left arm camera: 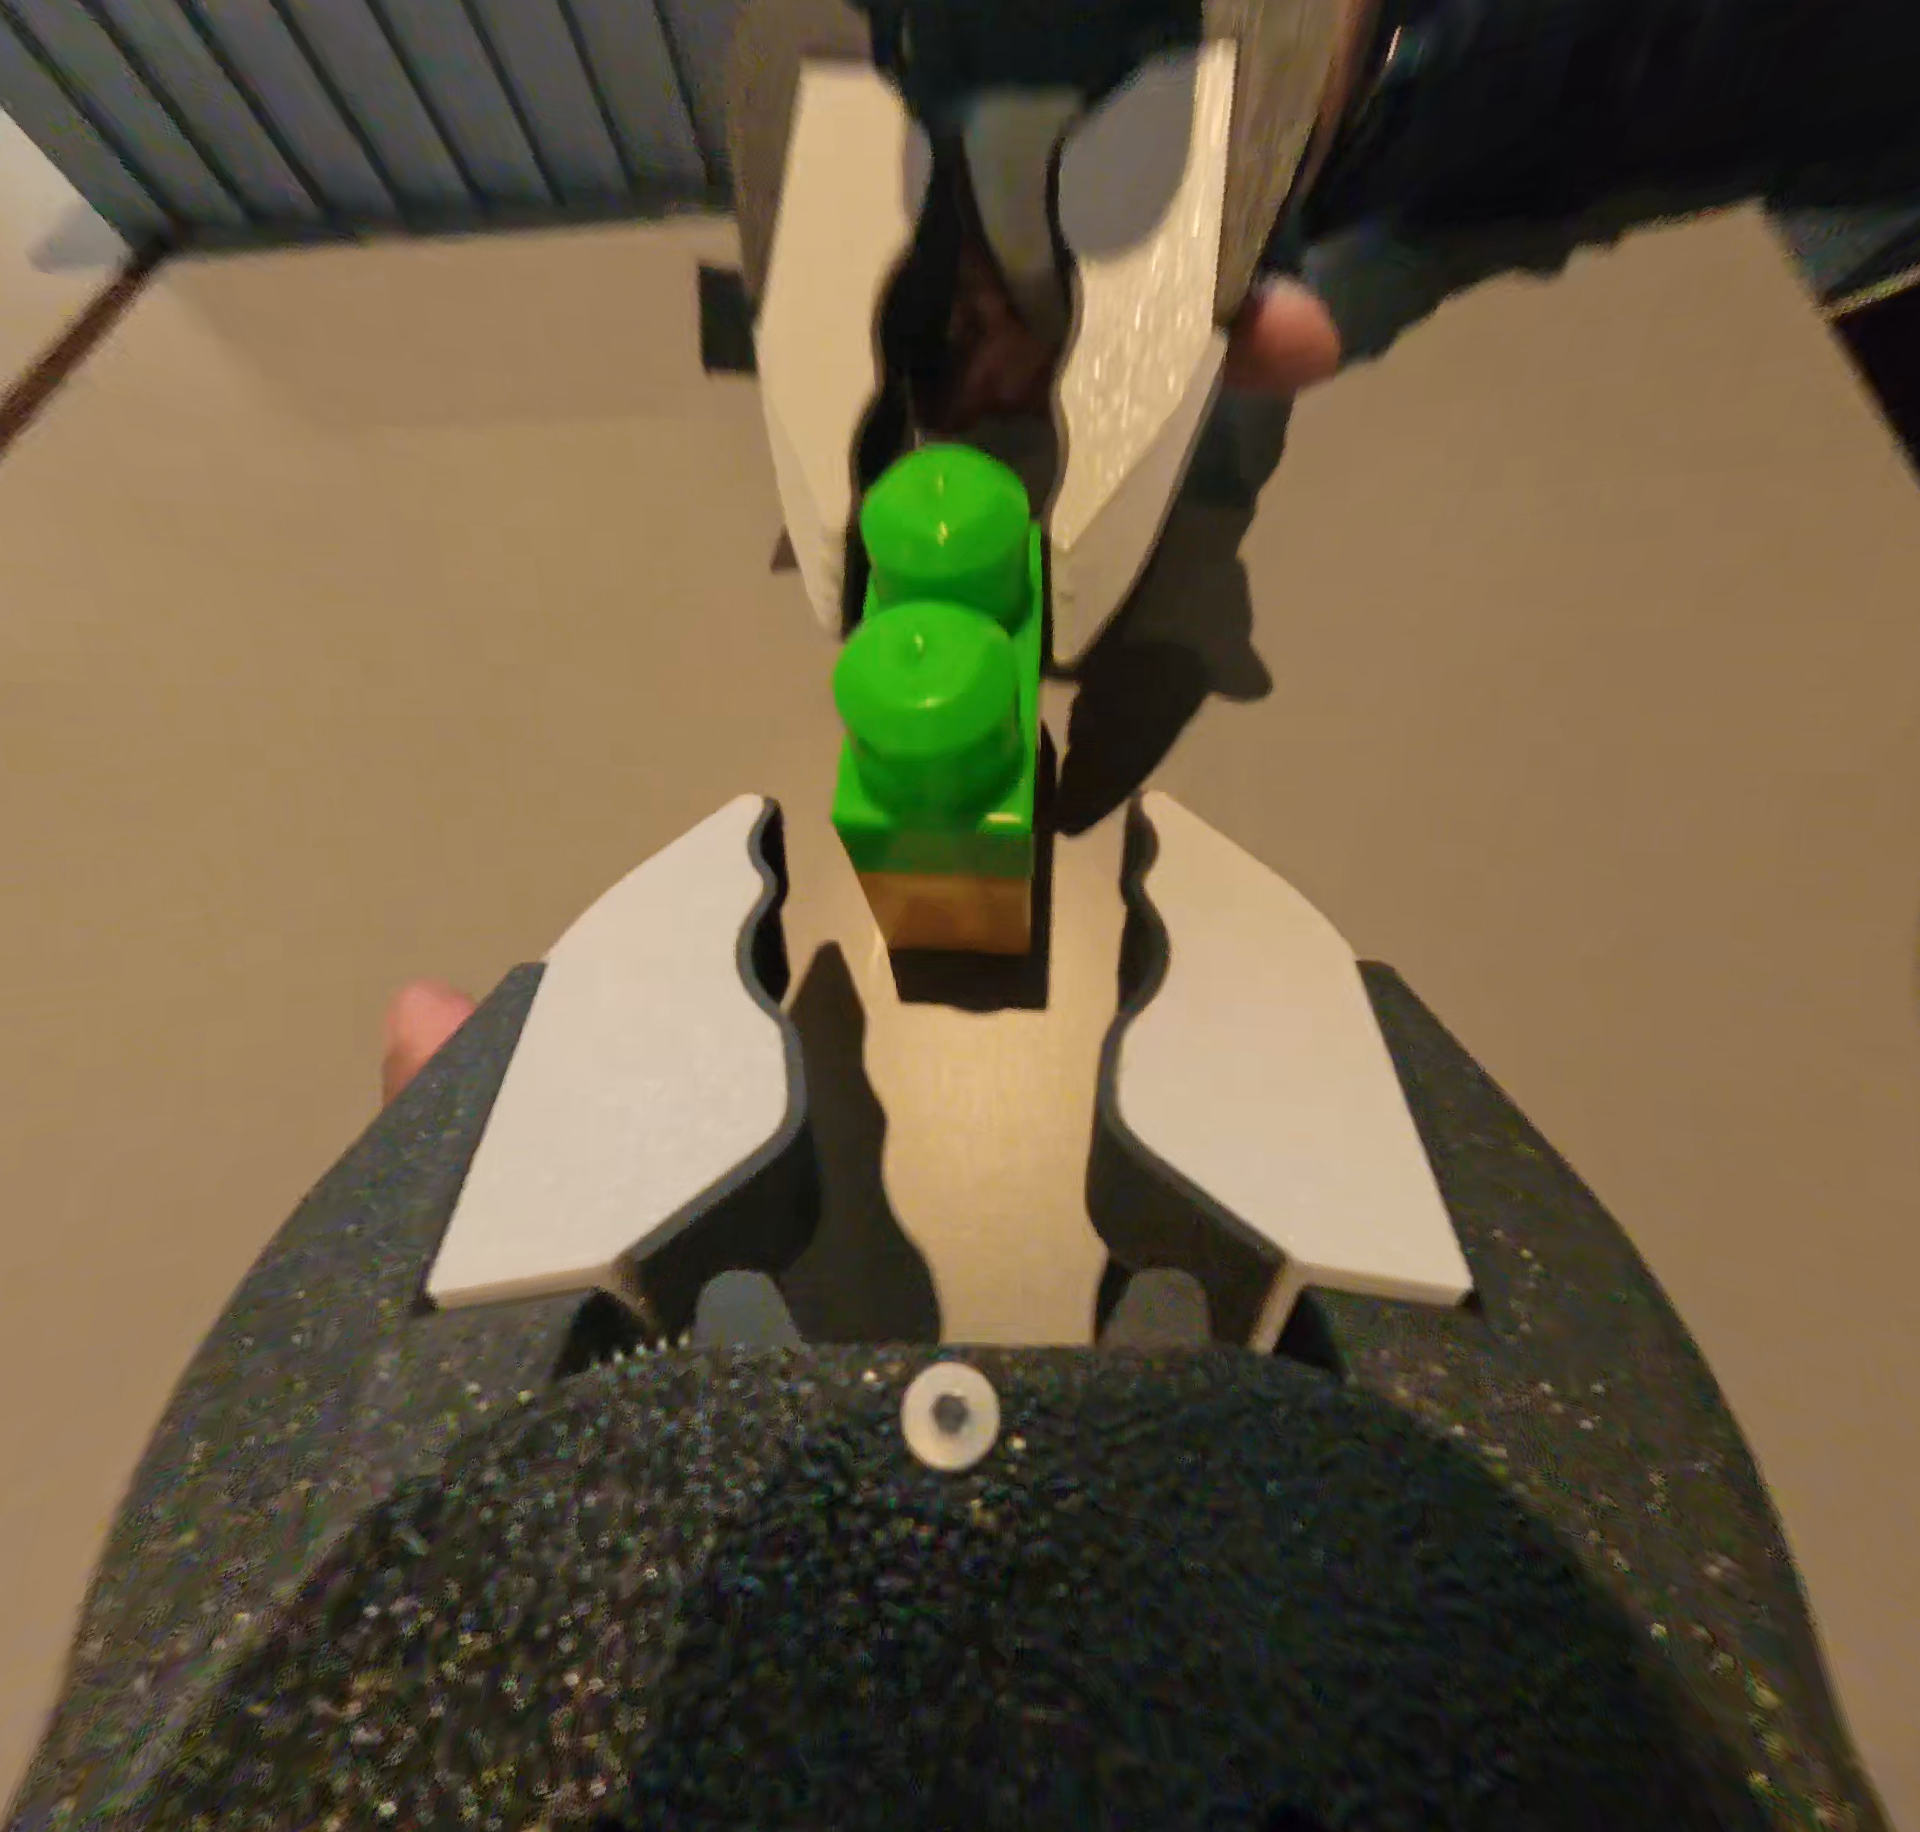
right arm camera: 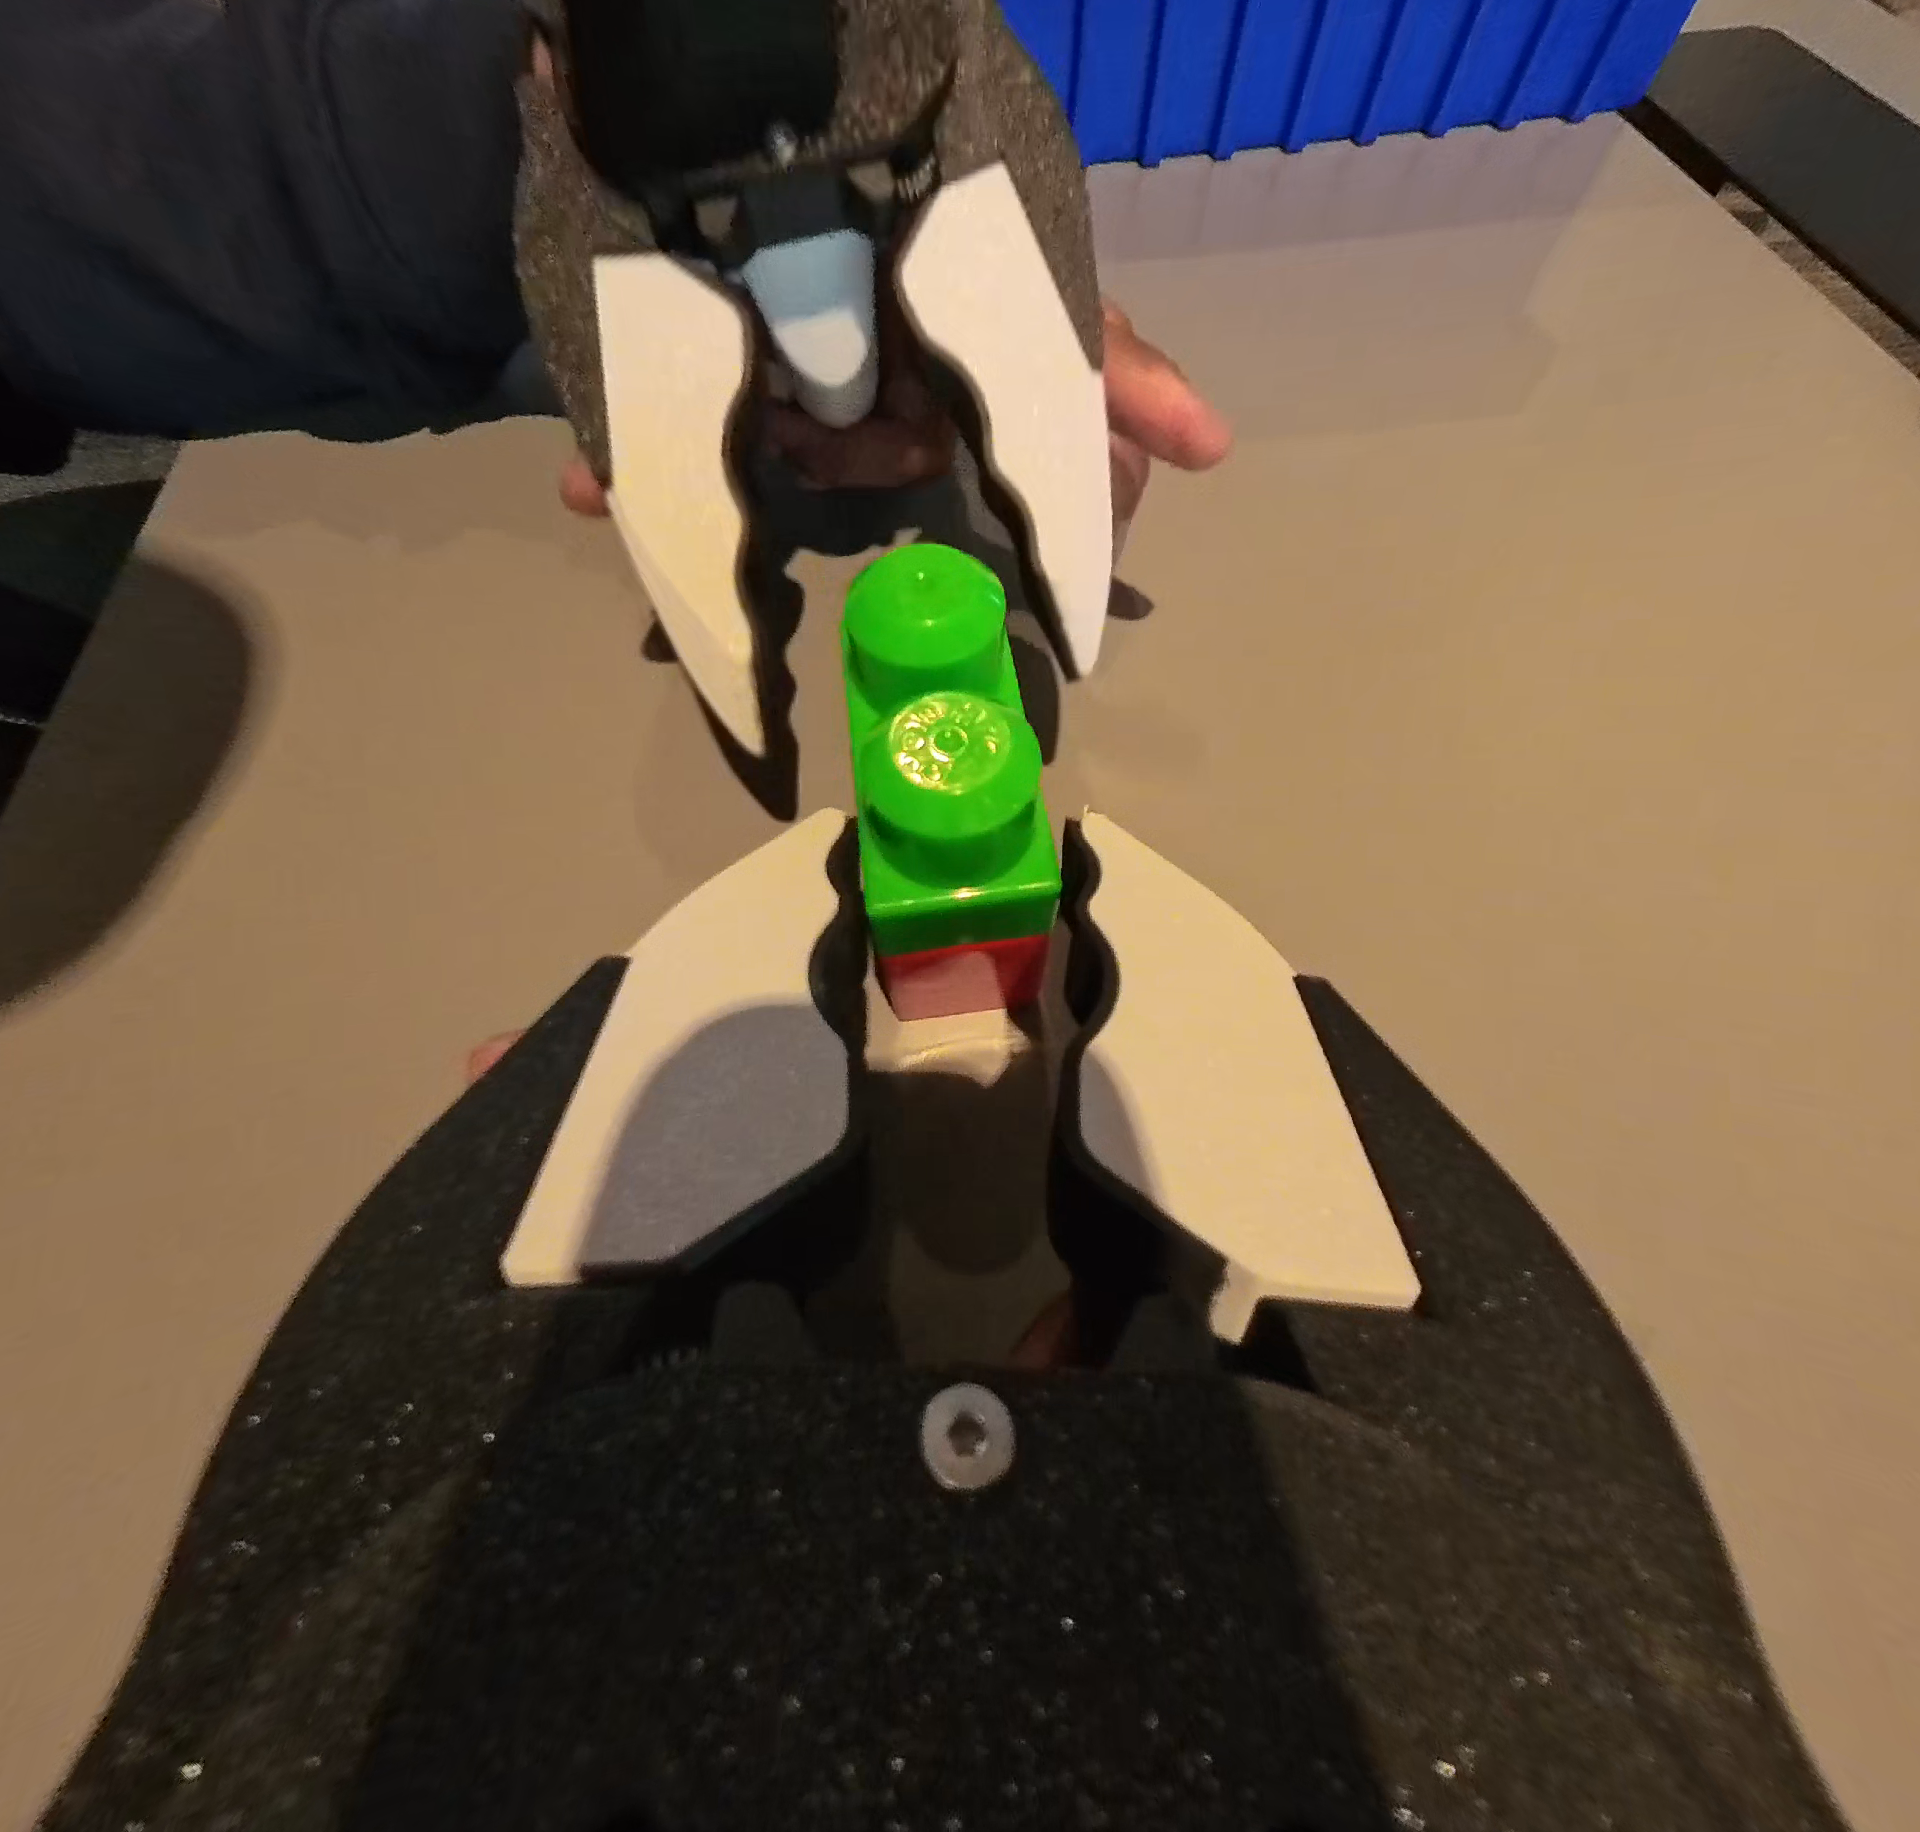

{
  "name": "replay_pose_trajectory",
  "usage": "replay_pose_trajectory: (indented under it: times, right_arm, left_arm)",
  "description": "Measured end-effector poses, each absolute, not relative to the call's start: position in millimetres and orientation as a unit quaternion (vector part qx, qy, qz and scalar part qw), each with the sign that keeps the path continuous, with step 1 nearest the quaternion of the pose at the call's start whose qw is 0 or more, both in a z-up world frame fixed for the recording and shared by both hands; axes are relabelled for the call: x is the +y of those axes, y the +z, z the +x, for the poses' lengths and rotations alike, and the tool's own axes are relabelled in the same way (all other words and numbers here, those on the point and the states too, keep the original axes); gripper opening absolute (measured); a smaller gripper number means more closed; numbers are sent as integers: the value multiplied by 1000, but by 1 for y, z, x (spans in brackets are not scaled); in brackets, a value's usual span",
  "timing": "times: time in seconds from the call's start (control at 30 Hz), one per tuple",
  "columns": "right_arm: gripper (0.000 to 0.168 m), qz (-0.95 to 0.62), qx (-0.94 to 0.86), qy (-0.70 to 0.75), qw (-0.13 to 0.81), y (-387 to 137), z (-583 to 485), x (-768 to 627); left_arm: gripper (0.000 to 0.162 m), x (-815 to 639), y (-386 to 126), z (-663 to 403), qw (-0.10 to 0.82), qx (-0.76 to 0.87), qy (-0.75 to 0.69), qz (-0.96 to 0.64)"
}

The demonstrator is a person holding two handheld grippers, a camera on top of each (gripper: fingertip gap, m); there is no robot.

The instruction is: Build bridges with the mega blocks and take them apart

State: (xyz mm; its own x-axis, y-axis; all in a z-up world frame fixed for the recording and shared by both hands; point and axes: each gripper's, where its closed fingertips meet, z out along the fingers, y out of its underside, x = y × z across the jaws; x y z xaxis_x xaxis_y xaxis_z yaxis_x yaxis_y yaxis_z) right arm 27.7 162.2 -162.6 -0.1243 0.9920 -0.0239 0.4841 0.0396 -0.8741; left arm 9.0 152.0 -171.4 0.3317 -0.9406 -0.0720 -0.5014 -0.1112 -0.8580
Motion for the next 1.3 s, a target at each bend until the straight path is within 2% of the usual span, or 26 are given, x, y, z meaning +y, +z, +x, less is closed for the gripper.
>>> replay_pose_trajectory:
  times: [0.13, 0.17, 0.57, 0.6, 0.67, 0.7, 0.73, 0.77, 0.9, 1.03, 1.13, 1.23, 1.3]
  right_arm:
    - [37, -574, -643, 388, 327, -163, 27, 162]
    - [37, -573, -643, 388, 327, -163, 27, 161]
    - [37, -580, -635, 395, 321, -164, 27, 161]
    - [39, -586, -637, 393, 311, -169, 27, 161]
    - [62, -592, -667, 365, 267, -186, 28, 153]
    - [64, -587, -678, 353, 267, -189, 27, 151]
    - [58, -585, -682, 338, 279, -190, 26, 151]
    - [43, -588, -681, 325, 291, -191, 26, 154]
    - [38, -601, -659, 338, 300, -185, 27, 159]
    - [38, -615, -620, 344, 345, -153, 37, 175]
    - [38, -614, -585, 310, 429, -96, 64, 200]
    - [38, -617, -537, 185, 544, -29, 130, 245]
    - [38, -645, -508, 53, 569, -8, 193, 282]
  left_arm:
    - [36, 157, -160, 12, 453, 504, -266, -686]
    - [35, 157, -161, 13, 454, 505, -268, -684]
    - [34, 157, -162, 14, 451, 491, -279, -691]
    - [34, 157, -162, 15, 453, 493, -277, -689]
    - [34, 157, -161, 15, 455, 495, -275, -687]
    - [34, 157, -161, 16, 456, 497, -275, -686]
    - [34, 155, -161, 16, 455, 501, -276, -682]
    - [34, 152, -161, 17, 453, 508, -280, -677]
    - [42, 154, -148, 19, 485, 492, -298, -659]
    - [51, 162, -103, 6, 563, 409, -367, -617]
    - [46, 170, -85, -10, 591, 354, -395, -607]
    - [45, 177, -94, -17, 589, 349, -372, -627]
    - [45, 178, -101, -15, 580, 360, -356, -639]
